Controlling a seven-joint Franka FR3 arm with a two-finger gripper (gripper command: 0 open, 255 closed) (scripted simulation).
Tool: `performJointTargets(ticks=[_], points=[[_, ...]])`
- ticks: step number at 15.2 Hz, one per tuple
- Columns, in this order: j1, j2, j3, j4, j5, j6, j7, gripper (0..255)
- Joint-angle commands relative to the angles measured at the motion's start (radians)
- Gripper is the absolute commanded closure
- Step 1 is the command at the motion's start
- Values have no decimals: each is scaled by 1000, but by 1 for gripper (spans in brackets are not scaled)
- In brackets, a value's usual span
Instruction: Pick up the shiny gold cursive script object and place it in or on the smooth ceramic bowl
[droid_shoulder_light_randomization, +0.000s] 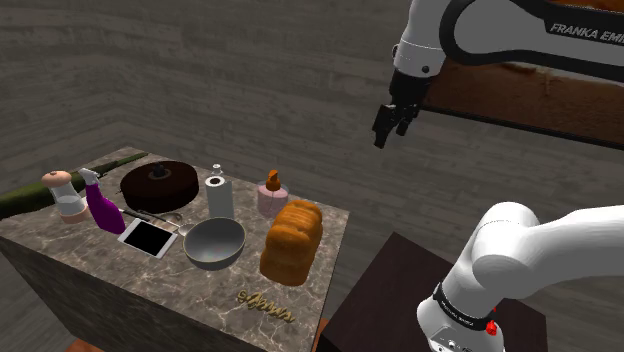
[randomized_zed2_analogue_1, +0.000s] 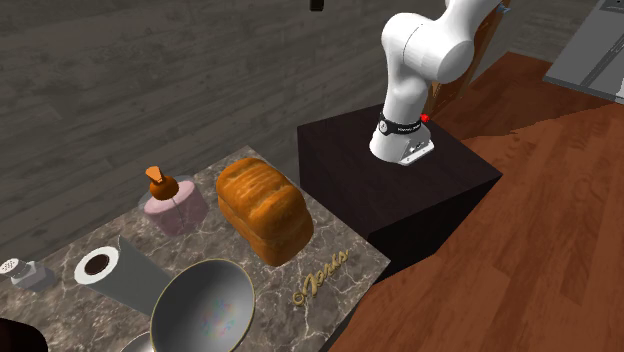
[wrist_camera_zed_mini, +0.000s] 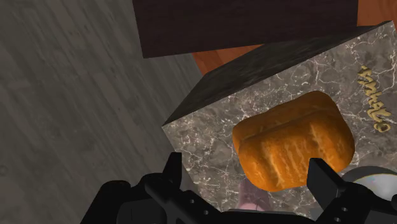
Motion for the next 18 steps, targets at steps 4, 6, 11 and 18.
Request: performJointTargets(ticks=[4,6,11,18], points=[[19,14,30,-73,27,81,27,0],[32,31,51,-116,44,137,44,0],[66,96,108,-207,88,286,88,0],[107,250,198,-284,137,510,150,0]])
